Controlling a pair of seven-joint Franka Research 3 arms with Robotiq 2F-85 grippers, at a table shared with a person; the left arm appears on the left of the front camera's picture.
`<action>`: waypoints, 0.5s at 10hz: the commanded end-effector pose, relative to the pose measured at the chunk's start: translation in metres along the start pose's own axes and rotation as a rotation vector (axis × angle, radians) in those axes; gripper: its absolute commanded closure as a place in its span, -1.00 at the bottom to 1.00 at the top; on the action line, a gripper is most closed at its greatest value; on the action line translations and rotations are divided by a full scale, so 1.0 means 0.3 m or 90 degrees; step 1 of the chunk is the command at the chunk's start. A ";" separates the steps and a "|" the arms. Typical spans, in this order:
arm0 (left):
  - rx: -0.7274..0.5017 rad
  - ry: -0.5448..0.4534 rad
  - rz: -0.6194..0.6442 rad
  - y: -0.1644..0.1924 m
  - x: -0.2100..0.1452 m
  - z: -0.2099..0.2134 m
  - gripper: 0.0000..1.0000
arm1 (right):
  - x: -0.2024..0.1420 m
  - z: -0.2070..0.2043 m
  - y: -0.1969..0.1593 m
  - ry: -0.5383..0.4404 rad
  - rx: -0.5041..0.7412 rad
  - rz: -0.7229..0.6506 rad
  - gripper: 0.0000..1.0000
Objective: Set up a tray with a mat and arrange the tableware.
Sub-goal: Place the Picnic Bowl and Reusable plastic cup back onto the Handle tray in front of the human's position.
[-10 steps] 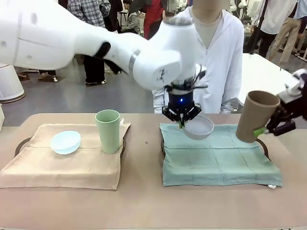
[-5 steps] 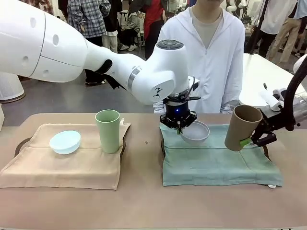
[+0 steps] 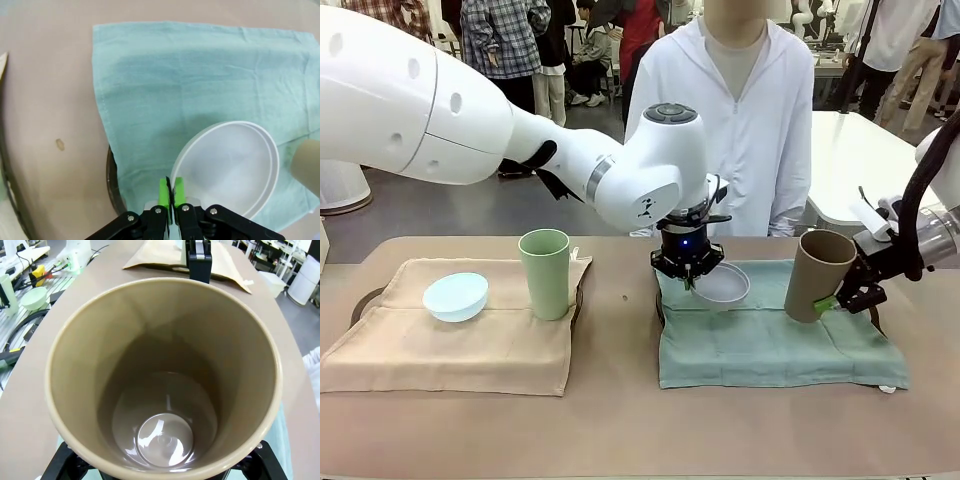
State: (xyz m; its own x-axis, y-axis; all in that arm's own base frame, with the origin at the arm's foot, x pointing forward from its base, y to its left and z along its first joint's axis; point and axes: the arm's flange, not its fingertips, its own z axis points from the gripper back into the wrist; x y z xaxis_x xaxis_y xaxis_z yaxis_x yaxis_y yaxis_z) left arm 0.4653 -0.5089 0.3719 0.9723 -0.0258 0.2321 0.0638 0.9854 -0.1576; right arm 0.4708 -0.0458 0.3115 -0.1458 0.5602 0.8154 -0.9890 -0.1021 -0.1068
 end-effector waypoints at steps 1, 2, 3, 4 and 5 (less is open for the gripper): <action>-0.010 -0.005 0.000 0.006 0.000 -0.023 0.92 | -0.031 -0.017 -0.027 0.003 -0.007 0.006 -0.63; -0.010 -0.002 0.001 0.009 0.004 -0.034 0.92 | -0.041 -0.022 -0.031 0.008 -0.002 0.000 -0.63; -0.007 0.005 0.005 0.012 0.001 -0.039 0.92 | -0.045 -0.029 -0.031 0.012 0.000 -0.007 -0.63; -0.010 0.008 0.007 0.010 -0.001 -0.047 0.92 | -0.051 -0.031 -0.029 0.014 0.002 -0.013 -0.63; -0.011 0.014 0.008 0.011 0.002 -0.049 0.92 | -0.051 -0.028 -0.031 0.014 0.005 -0.015 -0.63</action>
State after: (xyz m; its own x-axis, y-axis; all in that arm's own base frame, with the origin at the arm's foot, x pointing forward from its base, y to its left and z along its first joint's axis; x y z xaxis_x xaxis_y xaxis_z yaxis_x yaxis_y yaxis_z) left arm 0.4687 -0.5084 0.3563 0.9773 -0.0142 0.2112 0.0489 0.9859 -0.1598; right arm 0.4768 -0.0475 0.2949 -0.1240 0.5726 0.8104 -0.9918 -0.0966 -0.0834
